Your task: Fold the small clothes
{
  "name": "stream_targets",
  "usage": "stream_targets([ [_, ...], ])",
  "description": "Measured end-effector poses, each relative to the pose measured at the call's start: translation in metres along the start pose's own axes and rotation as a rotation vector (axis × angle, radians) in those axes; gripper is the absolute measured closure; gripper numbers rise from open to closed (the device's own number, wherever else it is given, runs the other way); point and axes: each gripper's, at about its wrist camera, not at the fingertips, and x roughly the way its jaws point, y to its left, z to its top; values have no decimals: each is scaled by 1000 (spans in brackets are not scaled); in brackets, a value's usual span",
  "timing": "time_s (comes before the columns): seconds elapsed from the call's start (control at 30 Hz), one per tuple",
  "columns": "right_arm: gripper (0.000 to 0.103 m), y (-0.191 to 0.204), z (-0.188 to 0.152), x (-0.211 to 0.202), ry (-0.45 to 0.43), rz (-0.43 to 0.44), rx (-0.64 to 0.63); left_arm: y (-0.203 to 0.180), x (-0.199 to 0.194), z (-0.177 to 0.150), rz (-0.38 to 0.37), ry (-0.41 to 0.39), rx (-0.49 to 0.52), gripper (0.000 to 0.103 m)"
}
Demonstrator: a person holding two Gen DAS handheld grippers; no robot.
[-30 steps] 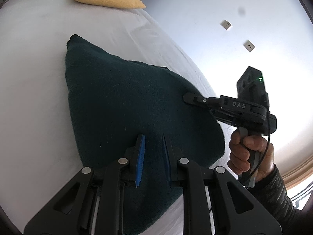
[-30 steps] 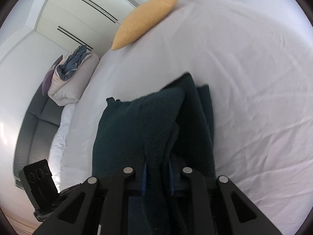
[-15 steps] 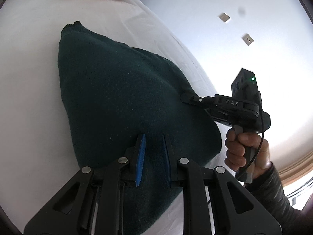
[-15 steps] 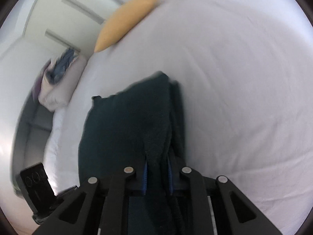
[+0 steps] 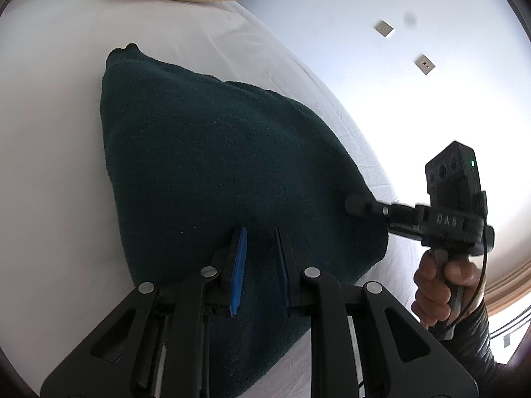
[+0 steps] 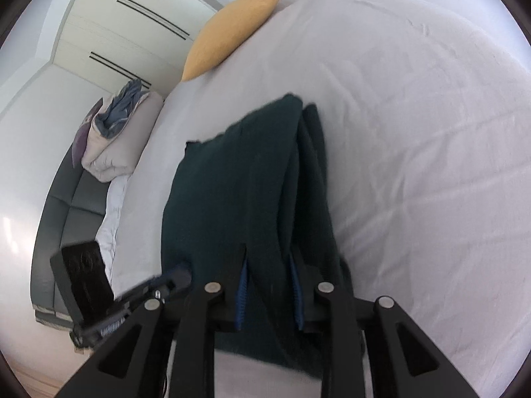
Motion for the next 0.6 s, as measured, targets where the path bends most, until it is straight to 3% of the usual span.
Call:
stream_targets([
  [0.07,86,-2,-1,-2,-4,-29,-7,-1,-2,0,-4,-2,-1,86],
  [0.27,89,-15,-4,-17,-52,-40,1,-12,-7,1,-2,-6,40,86],
  [0.43,92,-49,-8,-17,-75,-22,102,-18,-4,-23,0,22,43,86],
  [0.6,93,-64,-21,-8,-68,-10,121,-25,2,-50,29,23,97,86],
])
